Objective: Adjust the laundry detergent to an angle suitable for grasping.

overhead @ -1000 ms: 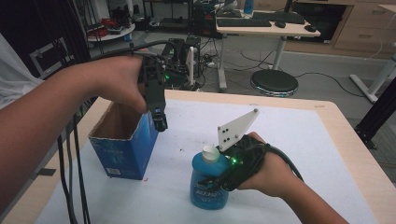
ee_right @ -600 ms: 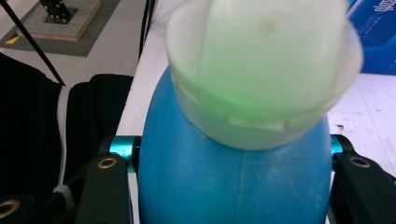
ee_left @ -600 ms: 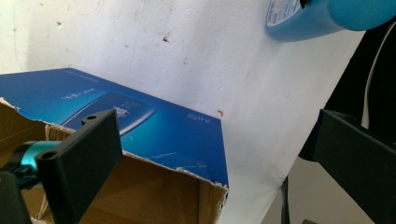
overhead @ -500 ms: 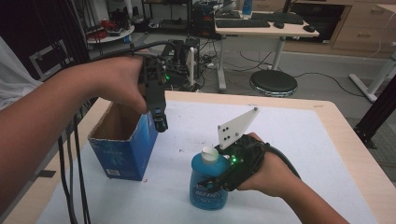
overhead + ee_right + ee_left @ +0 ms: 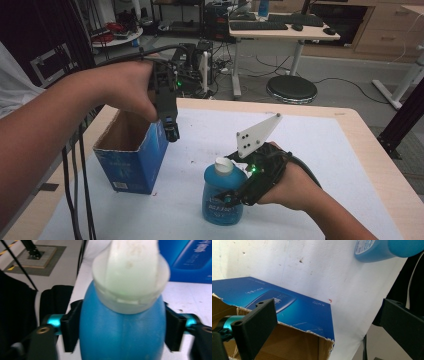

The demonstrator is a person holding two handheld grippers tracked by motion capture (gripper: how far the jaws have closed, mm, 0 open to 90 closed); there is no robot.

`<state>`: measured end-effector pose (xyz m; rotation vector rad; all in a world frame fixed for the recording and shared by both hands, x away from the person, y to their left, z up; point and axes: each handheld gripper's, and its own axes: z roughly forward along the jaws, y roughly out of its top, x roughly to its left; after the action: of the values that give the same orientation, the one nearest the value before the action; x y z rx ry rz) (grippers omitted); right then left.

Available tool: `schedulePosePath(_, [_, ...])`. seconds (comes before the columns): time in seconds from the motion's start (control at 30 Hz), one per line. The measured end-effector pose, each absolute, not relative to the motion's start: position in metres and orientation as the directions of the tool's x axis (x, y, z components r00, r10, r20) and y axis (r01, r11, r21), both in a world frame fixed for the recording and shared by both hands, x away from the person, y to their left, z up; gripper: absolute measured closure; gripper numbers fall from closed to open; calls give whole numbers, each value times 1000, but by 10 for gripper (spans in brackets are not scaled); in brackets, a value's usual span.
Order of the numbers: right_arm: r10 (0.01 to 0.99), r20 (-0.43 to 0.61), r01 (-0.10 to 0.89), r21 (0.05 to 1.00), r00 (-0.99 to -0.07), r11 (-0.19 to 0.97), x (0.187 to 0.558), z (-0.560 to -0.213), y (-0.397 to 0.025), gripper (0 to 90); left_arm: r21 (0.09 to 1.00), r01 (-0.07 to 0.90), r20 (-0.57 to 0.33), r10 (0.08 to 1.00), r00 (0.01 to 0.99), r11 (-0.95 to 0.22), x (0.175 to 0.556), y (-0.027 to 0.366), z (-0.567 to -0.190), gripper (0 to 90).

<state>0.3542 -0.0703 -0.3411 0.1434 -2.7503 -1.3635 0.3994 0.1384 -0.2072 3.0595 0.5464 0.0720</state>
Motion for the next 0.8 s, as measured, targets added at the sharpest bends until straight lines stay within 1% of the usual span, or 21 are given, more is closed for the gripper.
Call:
schedulePosePath(0.03, [-108, 13, -55, 798, -994, 600, 354, -341, -70, 230, 41, 343, 40, 345, 938, -938, 400, 139, -207, 18])
schedulePosePath(0.23, [-135, 26, -59, 807, -990, 587, 354, -338, -74, 217, 39, 345, 43, 347, 937, -938, 400, 139, -207, 18])
schedulePosePath(0.27, [-128, 23, -56, 809, -992, 586, 353, -338, -74, 129, 38, 347, 43, 348, 936, -937, 400, 139, -207, 18])
schedulePosePath(0.5, [-128, 32, -49, 814, -991, 579, 353, -336, -79, 129, 35, 344, 42, 346, 937, -938, 401, 137, -208, 18])
schedulePosePath(0.6, [-129, 33, -47, 818, -991, 574, 354, -334, -82, 114, 35, 343, 39, 345, 938, -939, 402, 137, -208, 18])
schedulePosePath(0.63, [-125, 33, -45, 817, -992, 574, 354, -334, -84, 92, 33, 343, 40, 344, 938, -939, 402, 137, -208, 18])
schedulePosePath(0.67, [-117, 33, -41, 818, -993, 574, 354, -333, -85, 25, 35, 347, 41, 348, 936, -937, 402, 137, -208, 18])
schedulePosePath(0.7, [-99, 30, -33, 812, -995, 583, 354, -333, -86, 17, 37, 348, 41, 350, 936, -937, 402, 137, -208, 18])
schedulePosePath(0.8, [-101, 35, -32, 810, -994, 586, 354, -332, -91, 13, 39, 352, 41, 353, 935, -935, 403, 137, -208, 18])
